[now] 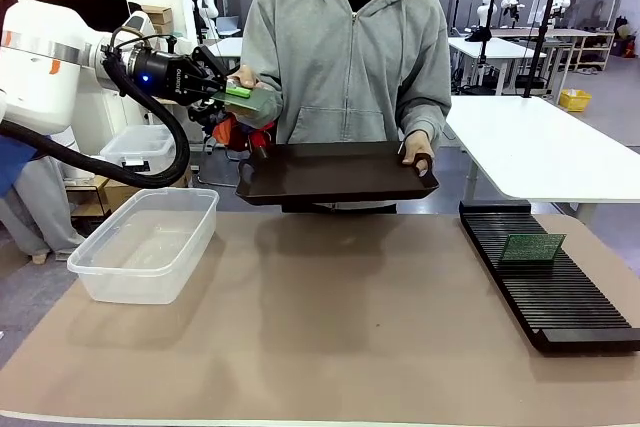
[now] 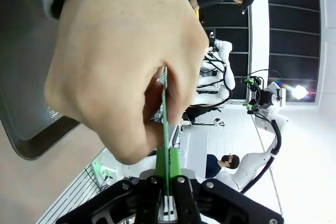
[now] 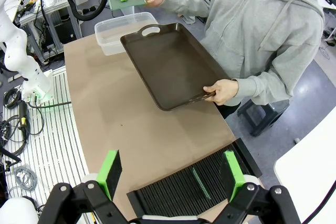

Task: Sort PCBs into racks and boxes based on the side picked up.
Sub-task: Pick up the Blank PCB handed by the Human, then if the short side of the Blank PCB is picked up, insert it into the PCB Rack ; if the long side is picked up, place it in the Organizing box.

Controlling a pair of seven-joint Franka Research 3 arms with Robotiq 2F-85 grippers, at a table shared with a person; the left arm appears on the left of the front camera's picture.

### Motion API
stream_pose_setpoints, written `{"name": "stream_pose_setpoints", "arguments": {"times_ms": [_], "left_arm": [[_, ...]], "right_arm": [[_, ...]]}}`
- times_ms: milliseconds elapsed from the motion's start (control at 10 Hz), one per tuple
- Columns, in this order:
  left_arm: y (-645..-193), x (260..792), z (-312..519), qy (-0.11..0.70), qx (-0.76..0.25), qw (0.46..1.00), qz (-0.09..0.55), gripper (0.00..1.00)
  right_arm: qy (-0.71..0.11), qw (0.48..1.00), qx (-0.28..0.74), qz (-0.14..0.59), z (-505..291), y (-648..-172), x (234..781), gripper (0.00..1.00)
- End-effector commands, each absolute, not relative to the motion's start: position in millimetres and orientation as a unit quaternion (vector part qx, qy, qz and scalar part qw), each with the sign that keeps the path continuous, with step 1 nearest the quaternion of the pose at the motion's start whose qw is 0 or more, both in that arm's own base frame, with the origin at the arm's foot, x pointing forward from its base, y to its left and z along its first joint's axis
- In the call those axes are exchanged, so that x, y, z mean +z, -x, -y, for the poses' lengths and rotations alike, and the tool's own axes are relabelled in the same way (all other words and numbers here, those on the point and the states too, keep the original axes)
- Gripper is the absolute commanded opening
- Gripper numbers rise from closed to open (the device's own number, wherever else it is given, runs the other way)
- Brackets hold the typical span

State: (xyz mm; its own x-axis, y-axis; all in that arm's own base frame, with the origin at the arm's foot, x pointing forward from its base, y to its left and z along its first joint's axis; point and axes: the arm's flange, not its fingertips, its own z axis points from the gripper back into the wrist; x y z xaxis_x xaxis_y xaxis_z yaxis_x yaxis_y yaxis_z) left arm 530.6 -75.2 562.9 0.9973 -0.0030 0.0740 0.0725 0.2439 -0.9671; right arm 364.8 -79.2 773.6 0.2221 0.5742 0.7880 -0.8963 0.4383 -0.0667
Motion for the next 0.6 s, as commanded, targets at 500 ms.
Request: {"name": "stream_pose_setpoints", "arguments": {"times_ms": [500], "left_arm": [[-530.7, 561.4, 77.0, 0.615, -0.026, 0.788, 0.026, 0.00]], "right_arm": [[-0.211, 0.751, 0.489, 0.390, 78.0, -364.4, 772.6, 1.00]]}}
